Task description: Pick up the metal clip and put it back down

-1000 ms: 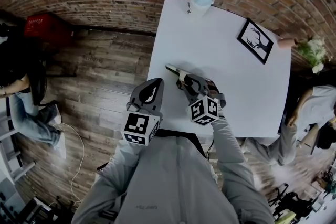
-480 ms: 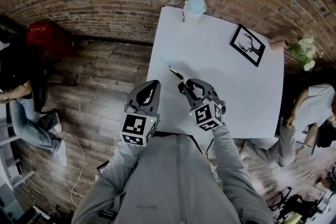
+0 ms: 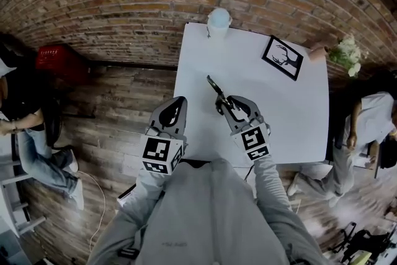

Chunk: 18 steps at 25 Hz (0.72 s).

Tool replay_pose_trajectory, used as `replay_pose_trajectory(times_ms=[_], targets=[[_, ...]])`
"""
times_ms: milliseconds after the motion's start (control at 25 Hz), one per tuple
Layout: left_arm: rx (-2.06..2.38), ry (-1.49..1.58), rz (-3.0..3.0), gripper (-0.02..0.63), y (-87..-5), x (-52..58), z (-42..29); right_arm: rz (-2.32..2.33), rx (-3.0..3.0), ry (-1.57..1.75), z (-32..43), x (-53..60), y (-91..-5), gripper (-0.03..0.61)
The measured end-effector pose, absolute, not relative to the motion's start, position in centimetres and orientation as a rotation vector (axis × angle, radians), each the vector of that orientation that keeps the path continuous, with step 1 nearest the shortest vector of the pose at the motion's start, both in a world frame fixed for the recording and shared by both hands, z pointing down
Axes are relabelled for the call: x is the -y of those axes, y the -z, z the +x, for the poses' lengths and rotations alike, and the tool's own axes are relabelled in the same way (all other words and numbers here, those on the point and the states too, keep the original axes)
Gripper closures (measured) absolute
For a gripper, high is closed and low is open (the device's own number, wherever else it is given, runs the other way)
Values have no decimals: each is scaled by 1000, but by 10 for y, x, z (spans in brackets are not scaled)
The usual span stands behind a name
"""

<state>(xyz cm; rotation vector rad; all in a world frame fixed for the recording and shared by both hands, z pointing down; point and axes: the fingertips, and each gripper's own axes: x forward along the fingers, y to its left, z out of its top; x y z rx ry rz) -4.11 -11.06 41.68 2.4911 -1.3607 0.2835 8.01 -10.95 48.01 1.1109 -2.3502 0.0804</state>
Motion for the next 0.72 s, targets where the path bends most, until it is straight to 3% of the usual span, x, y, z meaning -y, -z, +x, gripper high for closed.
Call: replay_pose_trajectory(times_ms=[720], targets=[[1288, -226, 2586, 586, -379, 97, -15, 1516, 2596, -357, 150, 84, -378, 474]])
